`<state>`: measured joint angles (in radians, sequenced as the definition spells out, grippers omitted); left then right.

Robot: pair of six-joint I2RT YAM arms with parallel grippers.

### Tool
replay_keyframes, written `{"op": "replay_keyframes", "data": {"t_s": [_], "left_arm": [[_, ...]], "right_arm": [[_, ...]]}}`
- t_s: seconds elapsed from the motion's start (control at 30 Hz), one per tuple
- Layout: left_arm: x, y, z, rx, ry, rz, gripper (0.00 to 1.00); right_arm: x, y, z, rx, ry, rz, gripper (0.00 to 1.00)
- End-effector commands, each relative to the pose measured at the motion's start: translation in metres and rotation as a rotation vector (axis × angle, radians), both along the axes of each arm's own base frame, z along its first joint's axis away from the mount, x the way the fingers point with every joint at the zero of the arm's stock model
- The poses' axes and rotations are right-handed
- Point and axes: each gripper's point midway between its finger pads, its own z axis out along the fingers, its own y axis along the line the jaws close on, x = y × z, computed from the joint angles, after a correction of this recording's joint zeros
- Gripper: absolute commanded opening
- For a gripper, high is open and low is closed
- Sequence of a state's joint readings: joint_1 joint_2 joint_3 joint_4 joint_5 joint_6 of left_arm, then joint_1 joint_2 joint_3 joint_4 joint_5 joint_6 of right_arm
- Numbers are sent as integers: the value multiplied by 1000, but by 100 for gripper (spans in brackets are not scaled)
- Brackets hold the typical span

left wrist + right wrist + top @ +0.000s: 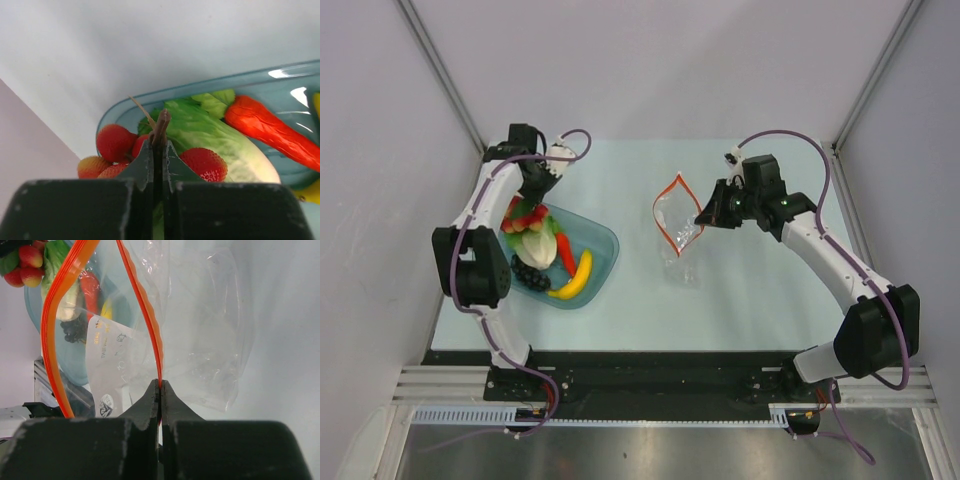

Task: Place the food in the zip-top bag and seal the zipper
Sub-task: Pick up the fake fruit from the bin, then place the fake fruit in the bin, then pick up the fake vegetable from the bin.

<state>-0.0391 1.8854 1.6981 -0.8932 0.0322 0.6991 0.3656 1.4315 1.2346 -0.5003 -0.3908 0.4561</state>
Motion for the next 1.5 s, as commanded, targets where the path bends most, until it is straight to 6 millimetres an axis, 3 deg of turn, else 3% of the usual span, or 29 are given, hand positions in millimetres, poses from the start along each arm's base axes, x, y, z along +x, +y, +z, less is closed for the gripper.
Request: {"op": "replay_keyframes", "data": {"t_s": [0.0, 0.07, 0.2, 0.43, 0.57, 0.6, 0.67, 0.7, 0.77, 0.8, 0.9, 0.93, 1.0, 1.03, 1.13, 1.3, 1.47], "left_arm": [[-31, -41, 59, -98, -60, -90, 0], [-50, -64, 79, -124, -87, -167, 0], [-81, -97, 84, -163, -56, -248, 0], [-115, -130, 61, -290, 81, -248, 0], [-134, -138, 25, -323, 182, -222, 0], [-131, -139, 21, -324, 176, -212, 3], [-125, -130, 8, -285, 190, -135, 22], [-121, -127, 8, -283, 185, -108, 54], [-108, -121, 26, -367, 147, -17, 80], [-102, -118, 35, -415, 127, 11, 99], [-83, -94, 66, -600, 63, 171, 100], [-76, -68, 72, -635, 31, 259, 100], [-68, -46, 76, -686, -8, 393, 100], [-67, -26, 75, -699, -28, 464, 100], [-68, 18, 45, -624, -44, 741, 100], [-69, 56, -2, -485, 11, 957, 100], [-56, 58, -28, -490, 57, 1020, 100]], "right_arm": [[5, 2, 22, 6, -77, 16, 0], [2, 1, 23, 5, -82, 20, 0], [-1, 1, 23, 4, -85, 22, 0], [-4, -3, 24, -3, -99, 18, 0], [-3, -3, 25, -6, -107, 19, 0], [-3, -4, 25, -7, -108, 18, 0], [-2, -4, 27, -7, -116, 20, 0], [-1, -5, 27, -9, -116, 18, 0], [-1, -5, 27, -11, -119, 18, 0], [0, -5, 26, -12, -118, 17, 0], [1, -5, 27, -13, -121, 13, 0], [1, -5, 27, -13, -121, 13, 0], [2, -6, 26, -17, -121, 12, 0], [3, -5, 26, -17, -121, 14, 0], [4, -4, 25, -17, -118, 15, 0], [7, -2, 22, -17, -104, 19, 0], [10, -1, 20, -23, -95, 24, 0]]}}
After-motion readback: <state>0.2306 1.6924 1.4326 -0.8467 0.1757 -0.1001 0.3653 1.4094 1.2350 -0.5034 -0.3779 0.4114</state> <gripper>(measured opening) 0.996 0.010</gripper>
